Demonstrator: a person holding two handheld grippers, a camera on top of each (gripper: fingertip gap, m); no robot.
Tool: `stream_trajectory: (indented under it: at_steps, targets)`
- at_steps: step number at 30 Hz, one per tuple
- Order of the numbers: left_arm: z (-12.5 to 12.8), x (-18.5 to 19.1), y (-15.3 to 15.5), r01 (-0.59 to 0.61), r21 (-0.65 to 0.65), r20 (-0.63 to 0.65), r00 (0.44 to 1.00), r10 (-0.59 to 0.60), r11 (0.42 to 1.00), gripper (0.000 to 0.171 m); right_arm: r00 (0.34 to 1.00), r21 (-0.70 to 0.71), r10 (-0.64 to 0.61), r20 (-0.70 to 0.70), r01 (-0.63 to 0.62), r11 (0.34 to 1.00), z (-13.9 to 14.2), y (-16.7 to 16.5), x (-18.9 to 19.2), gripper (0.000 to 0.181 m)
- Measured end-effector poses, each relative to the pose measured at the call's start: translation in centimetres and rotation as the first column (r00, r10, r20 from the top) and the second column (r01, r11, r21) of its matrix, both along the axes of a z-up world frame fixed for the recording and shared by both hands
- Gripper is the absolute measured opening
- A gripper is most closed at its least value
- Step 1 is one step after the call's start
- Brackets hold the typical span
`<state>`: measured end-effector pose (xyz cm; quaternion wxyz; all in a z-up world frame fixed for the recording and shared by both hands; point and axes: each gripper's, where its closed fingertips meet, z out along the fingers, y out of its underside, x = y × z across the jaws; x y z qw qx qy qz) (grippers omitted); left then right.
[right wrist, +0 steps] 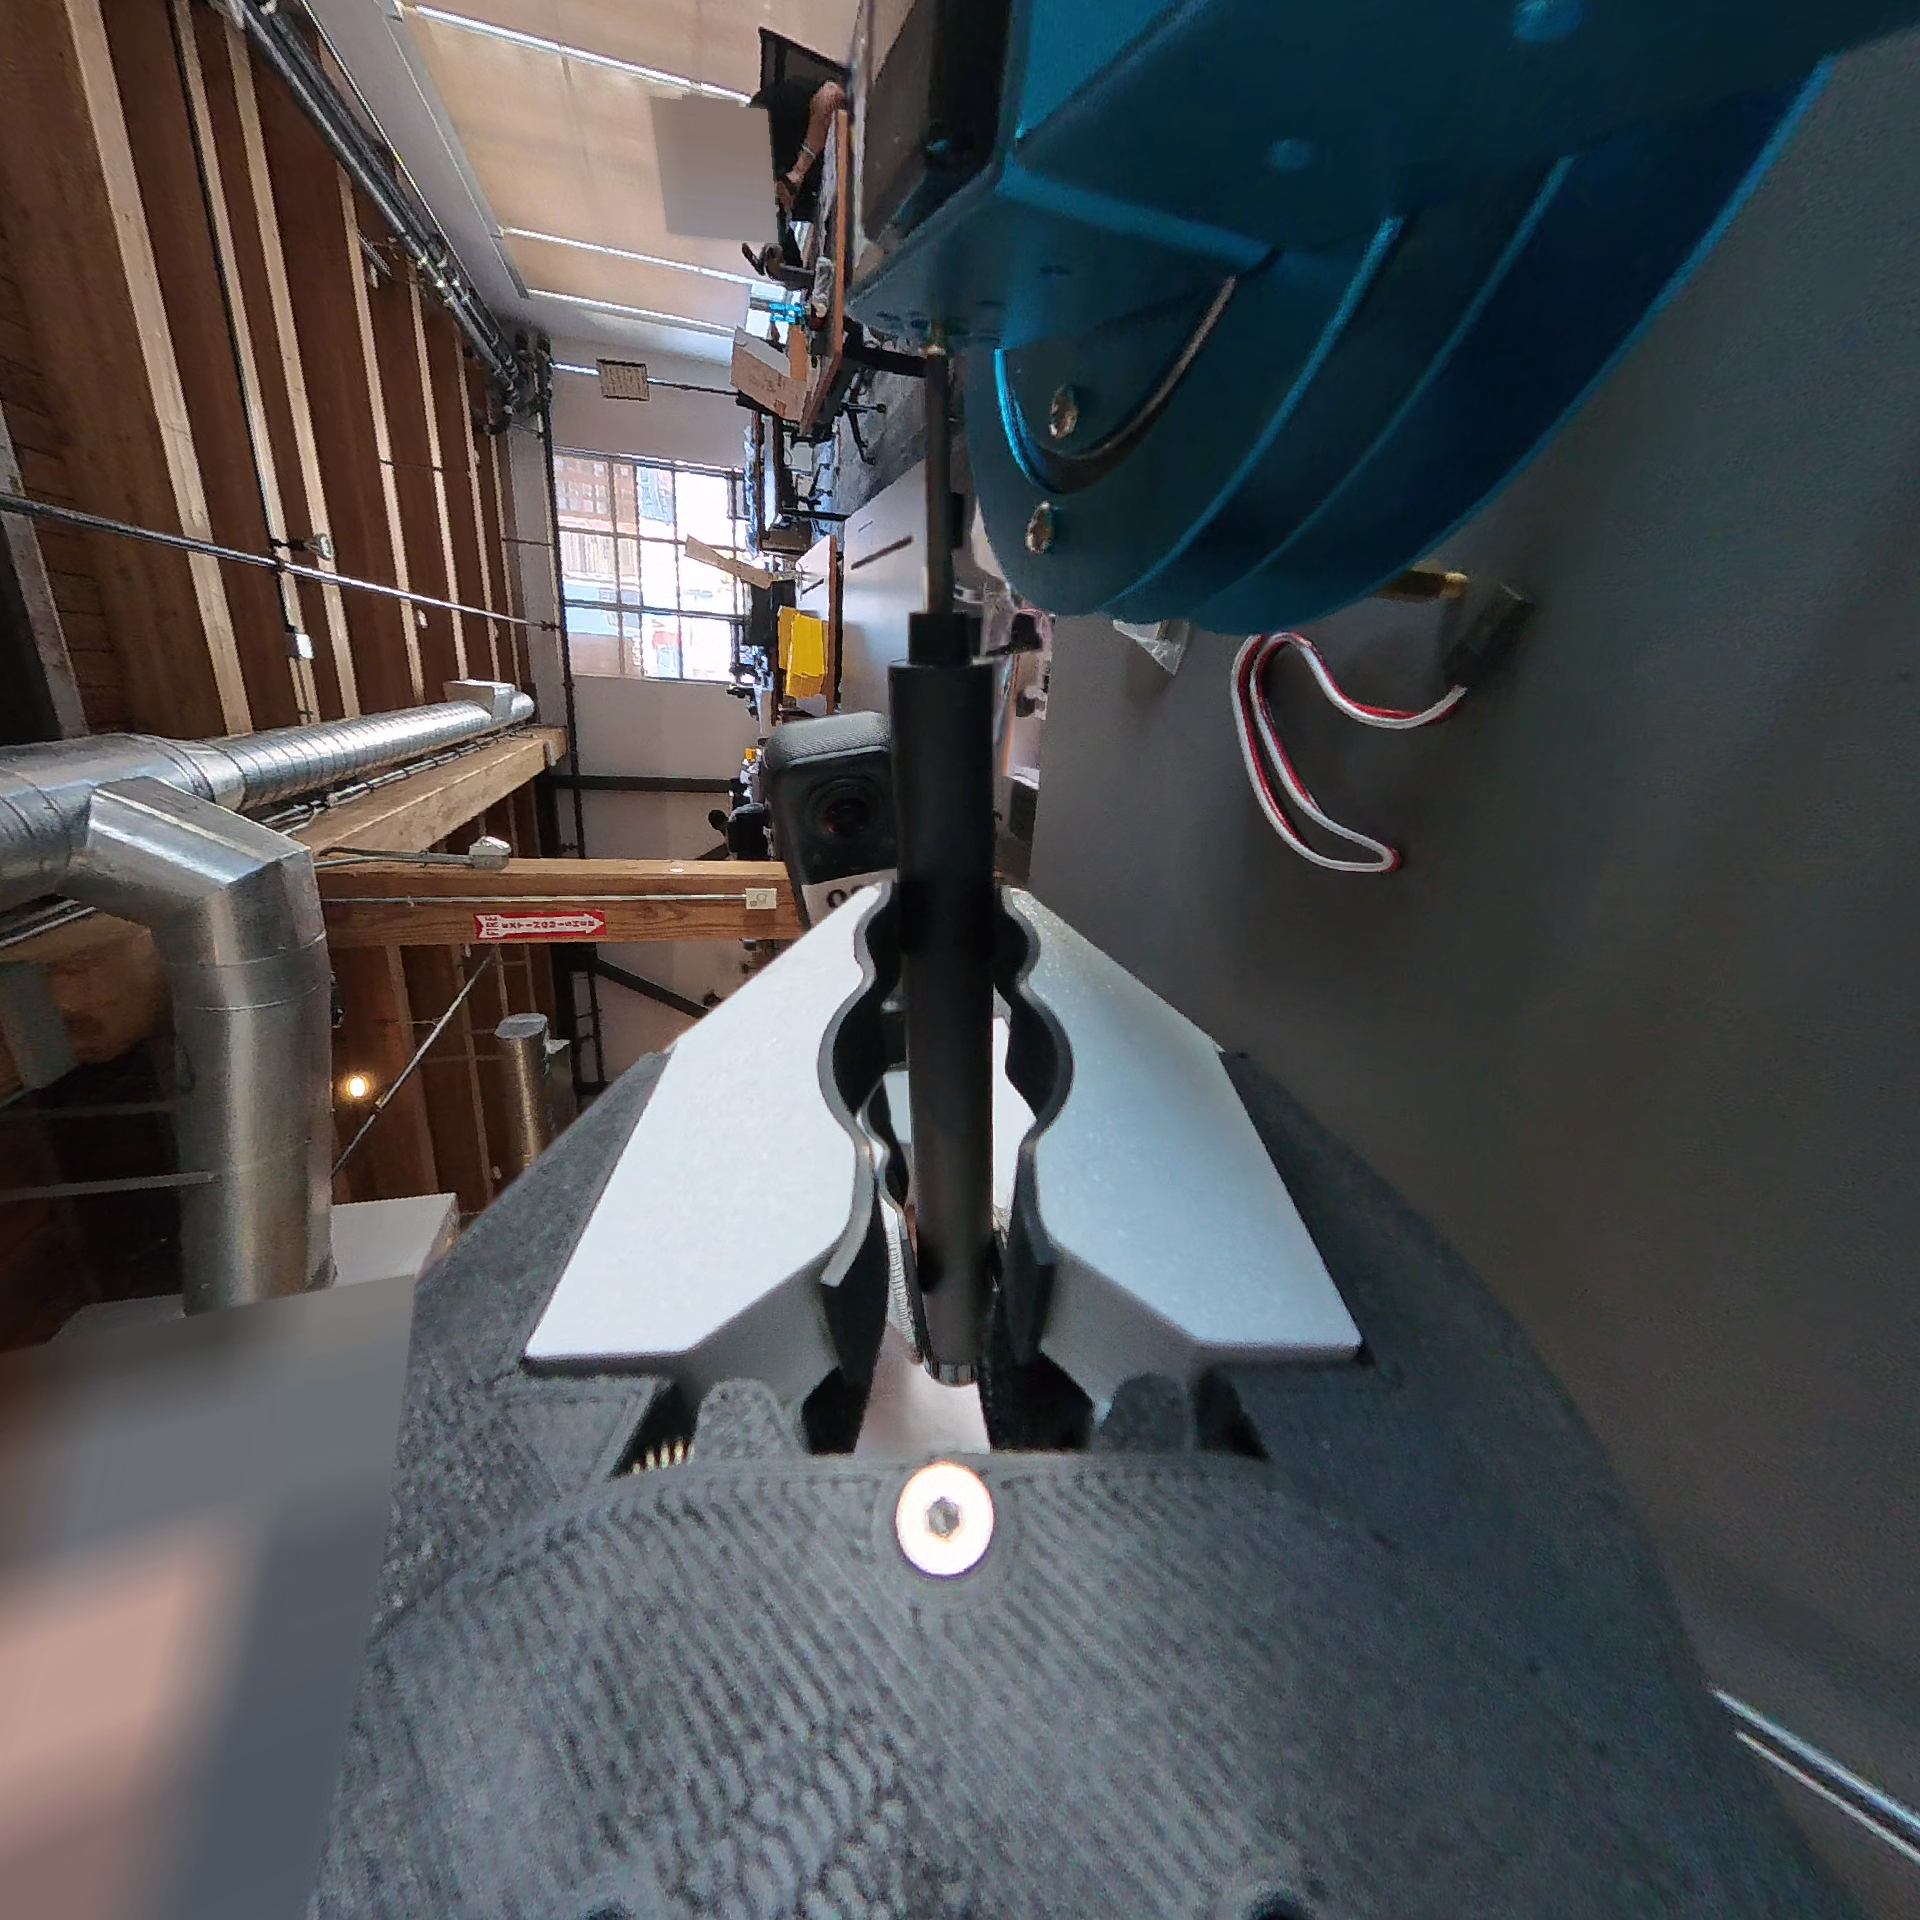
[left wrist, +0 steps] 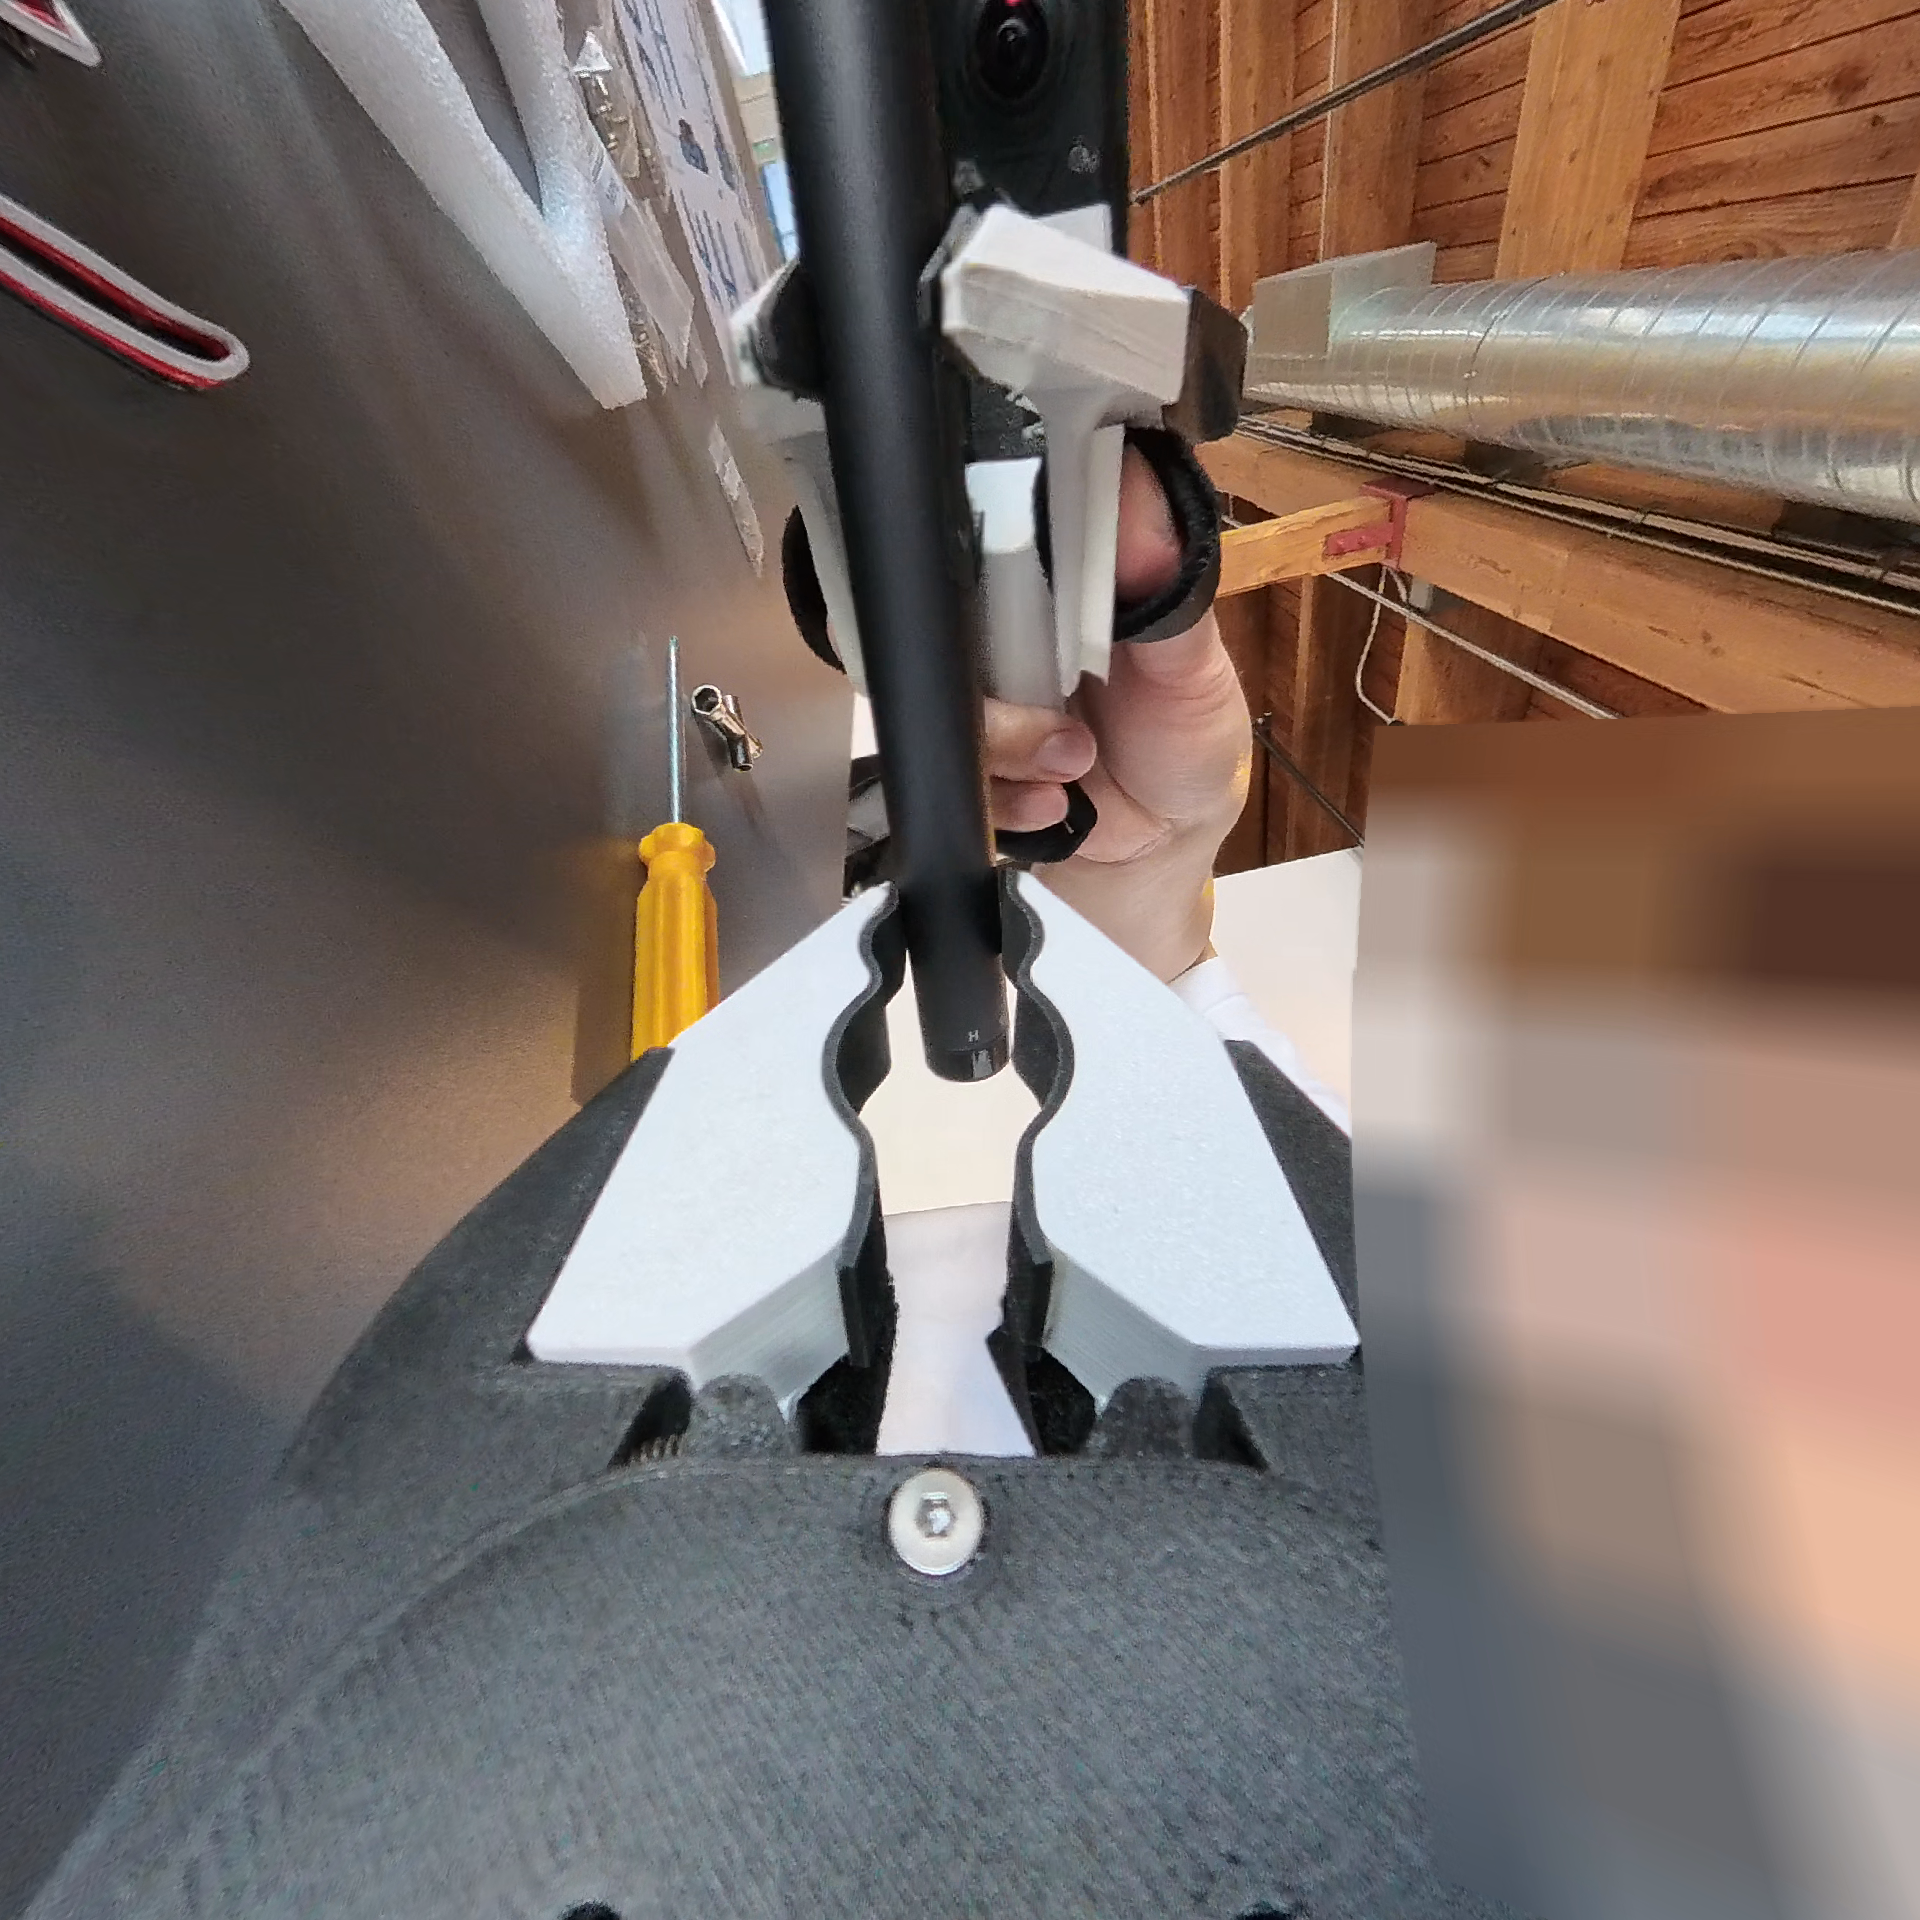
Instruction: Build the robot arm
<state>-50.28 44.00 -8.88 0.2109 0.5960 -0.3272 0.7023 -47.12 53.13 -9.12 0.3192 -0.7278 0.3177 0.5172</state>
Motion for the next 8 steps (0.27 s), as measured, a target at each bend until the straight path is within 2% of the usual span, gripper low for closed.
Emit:
stream_trajectory:
  at_steps: [8]
  targets:
    - [0.60, -0.30, 0.34, 0.001, -0.124, 0.037, 0.999, 0.003, 0.992, 0.016, 0.992, 0.048, -0.022, -0.123, 0.028, 0.998, 0.35, 0.22, -0.19, 0.016]
